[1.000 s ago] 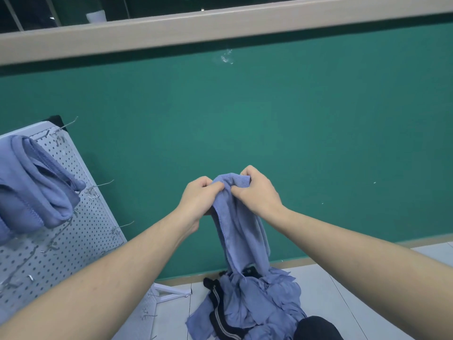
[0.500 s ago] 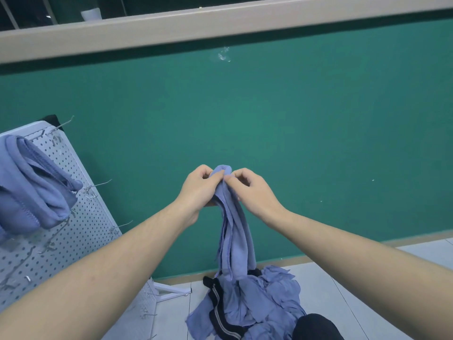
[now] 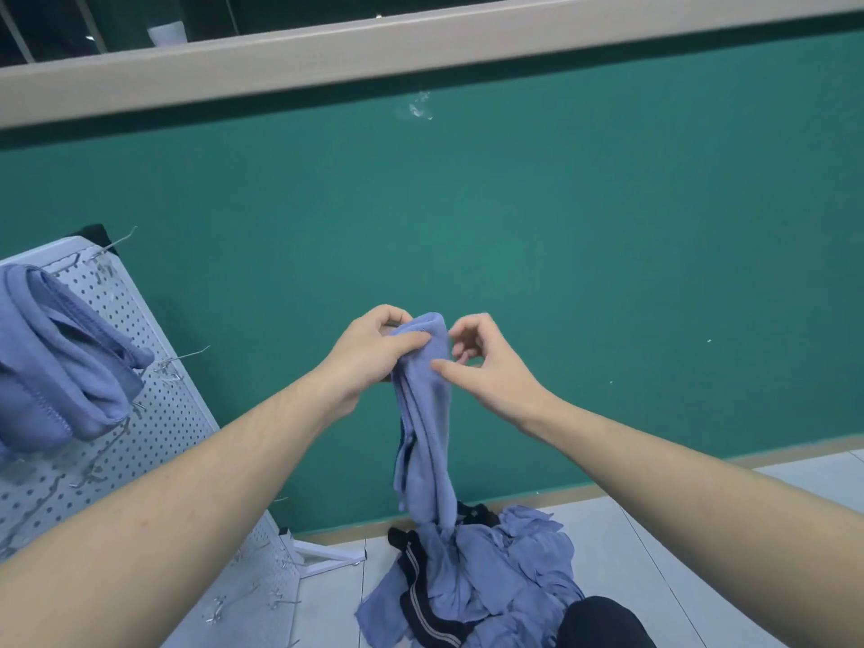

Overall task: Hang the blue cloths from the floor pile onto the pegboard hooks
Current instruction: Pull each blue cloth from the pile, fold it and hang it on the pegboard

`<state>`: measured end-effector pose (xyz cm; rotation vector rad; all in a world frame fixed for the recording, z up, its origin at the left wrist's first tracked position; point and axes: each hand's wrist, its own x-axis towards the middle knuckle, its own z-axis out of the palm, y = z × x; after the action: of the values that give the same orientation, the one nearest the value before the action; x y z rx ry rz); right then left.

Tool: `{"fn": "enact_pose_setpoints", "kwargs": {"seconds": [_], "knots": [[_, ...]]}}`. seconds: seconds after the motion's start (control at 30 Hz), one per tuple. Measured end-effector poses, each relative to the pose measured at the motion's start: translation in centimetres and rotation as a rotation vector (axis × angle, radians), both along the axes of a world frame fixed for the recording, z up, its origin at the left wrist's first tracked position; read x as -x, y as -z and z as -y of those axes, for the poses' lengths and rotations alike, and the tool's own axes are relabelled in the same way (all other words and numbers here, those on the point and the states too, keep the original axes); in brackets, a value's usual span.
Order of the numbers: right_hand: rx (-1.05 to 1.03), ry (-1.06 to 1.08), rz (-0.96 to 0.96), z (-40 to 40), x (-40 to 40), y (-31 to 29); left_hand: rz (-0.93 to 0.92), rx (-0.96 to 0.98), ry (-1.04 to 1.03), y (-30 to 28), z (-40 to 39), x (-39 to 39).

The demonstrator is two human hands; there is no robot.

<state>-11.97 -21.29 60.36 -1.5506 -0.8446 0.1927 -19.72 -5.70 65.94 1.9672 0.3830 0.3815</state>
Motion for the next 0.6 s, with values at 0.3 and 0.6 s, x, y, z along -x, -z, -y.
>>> {"fn": "enact_pose_setpoints", "kwargs": {"seconds": [0.3,0.6], "knots": [[0.141,-0.086,-0.077,-0.6,-0.5,1.4,0.085,-0.125,0.241,-2.8,-0.7,1.3],[0.345,-0.222,-0.146,0.0,-0.4,3.5,0.325,-0.036,0.004,-4.7,-3.5,3.3]]}}
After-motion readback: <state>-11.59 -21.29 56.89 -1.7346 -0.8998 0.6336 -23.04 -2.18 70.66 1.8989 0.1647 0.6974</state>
